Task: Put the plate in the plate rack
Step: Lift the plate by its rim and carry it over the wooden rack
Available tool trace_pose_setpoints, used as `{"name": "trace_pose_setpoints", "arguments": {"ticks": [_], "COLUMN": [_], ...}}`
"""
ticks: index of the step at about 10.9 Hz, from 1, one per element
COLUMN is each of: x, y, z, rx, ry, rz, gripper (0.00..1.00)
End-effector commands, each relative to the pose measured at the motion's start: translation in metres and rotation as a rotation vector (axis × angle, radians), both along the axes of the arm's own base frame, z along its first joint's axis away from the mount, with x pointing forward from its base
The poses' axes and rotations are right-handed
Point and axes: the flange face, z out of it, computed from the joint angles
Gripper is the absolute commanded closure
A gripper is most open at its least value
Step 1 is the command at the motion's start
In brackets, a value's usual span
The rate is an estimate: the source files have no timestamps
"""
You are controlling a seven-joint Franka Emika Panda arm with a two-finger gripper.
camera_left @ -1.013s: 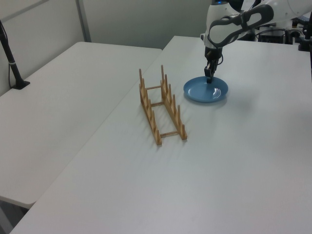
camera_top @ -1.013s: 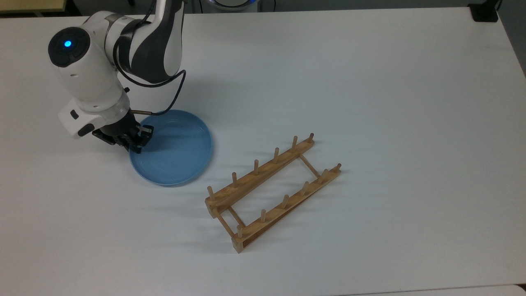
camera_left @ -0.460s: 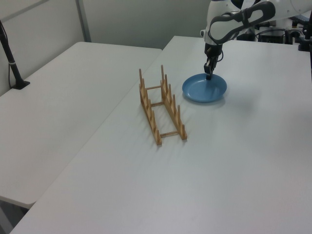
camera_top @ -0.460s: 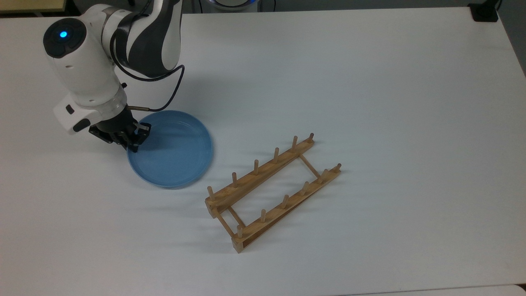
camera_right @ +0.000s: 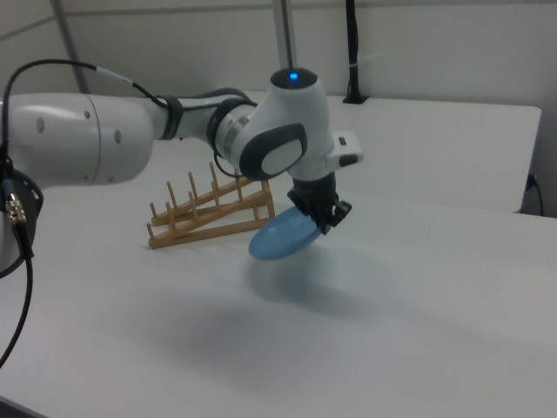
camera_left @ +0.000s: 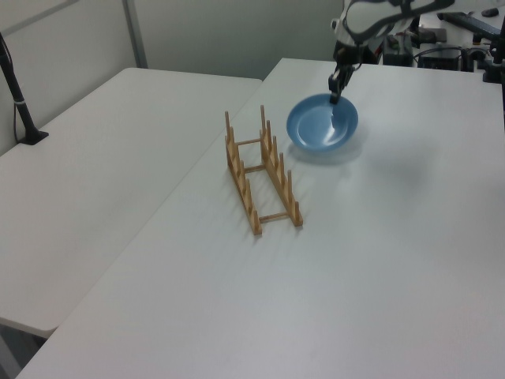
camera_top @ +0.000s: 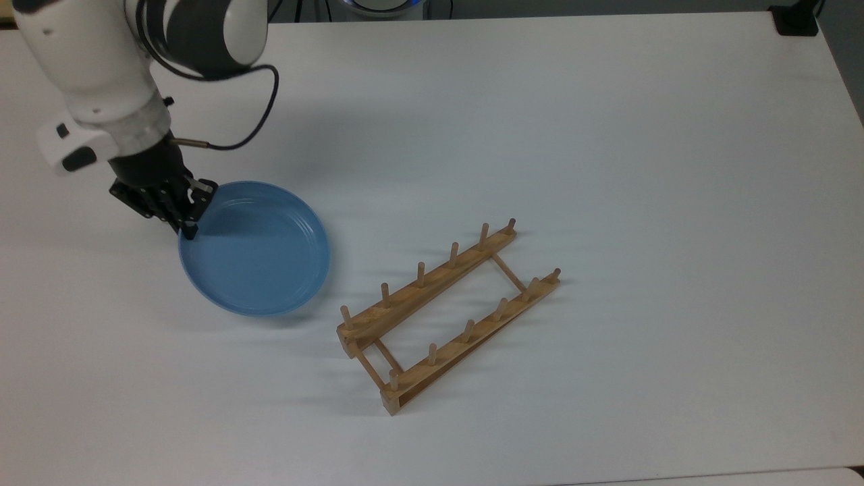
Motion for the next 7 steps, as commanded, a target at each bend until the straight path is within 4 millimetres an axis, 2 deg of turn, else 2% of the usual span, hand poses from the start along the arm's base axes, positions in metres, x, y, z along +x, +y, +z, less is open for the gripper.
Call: {"name": "trace_pose_setpoints", "arguments": {"ticks": [1, 2, 4, 5, 7], "x": [-0.003, -0.003, 0.006, 0.008, 0.013], "y": [-0.006, -0.007, 0.02, 0.029, 0.062], "z": [0.067, 0.096, 0.145, 0.165, 0.195], "rx": [-0.006, -0.04, -0.119, -0.165, -0.258], "ry": [-0.112, -0.185, -0.353, -0.43, -0.543], "rz": [0.004, 0.028, 0.076, 0.077, 0.115], "gripper": [1.0, 1.0, 1.0, 1.0, 1.0]}}
